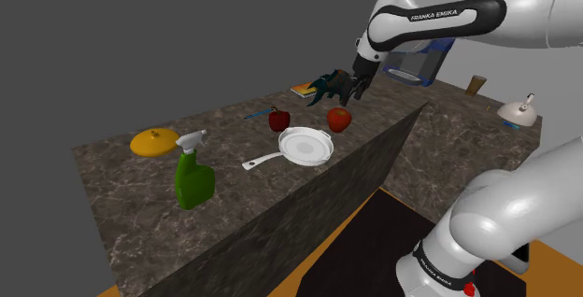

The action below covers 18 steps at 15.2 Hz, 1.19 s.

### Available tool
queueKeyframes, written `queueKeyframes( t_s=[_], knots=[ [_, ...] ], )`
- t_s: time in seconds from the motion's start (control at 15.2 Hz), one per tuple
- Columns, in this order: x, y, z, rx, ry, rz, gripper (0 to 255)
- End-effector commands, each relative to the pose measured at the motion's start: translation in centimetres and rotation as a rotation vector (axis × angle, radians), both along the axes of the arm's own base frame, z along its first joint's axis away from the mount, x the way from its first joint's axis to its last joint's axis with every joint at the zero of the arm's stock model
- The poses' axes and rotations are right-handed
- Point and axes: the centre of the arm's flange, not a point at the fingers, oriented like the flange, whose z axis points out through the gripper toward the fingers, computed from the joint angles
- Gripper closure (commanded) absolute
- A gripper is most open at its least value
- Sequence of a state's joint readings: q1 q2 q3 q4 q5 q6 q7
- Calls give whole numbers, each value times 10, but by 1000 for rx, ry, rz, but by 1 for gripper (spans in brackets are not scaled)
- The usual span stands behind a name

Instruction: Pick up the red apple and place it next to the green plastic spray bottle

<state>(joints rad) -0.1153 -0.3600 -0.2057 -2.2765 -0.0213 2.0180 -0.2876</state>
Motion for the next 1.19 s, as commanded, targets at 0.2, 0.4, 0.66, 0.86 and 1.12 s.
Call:
queueKeyframes(
  t_s=[0.2, 0.4, 0.66, 0.86, 1.12],
  knots=[
    [33, -55, -30, -6, 7, -10, 0],
    [52, -85, -45, -9, 11, -17, 0],
    [76, -127, -67, -14, 16, -25, 0],
    [94, -158, -82, -17, 20, -32, 0],
    [100, -166, -102, -17, 21, -33, 0]
  ],
)
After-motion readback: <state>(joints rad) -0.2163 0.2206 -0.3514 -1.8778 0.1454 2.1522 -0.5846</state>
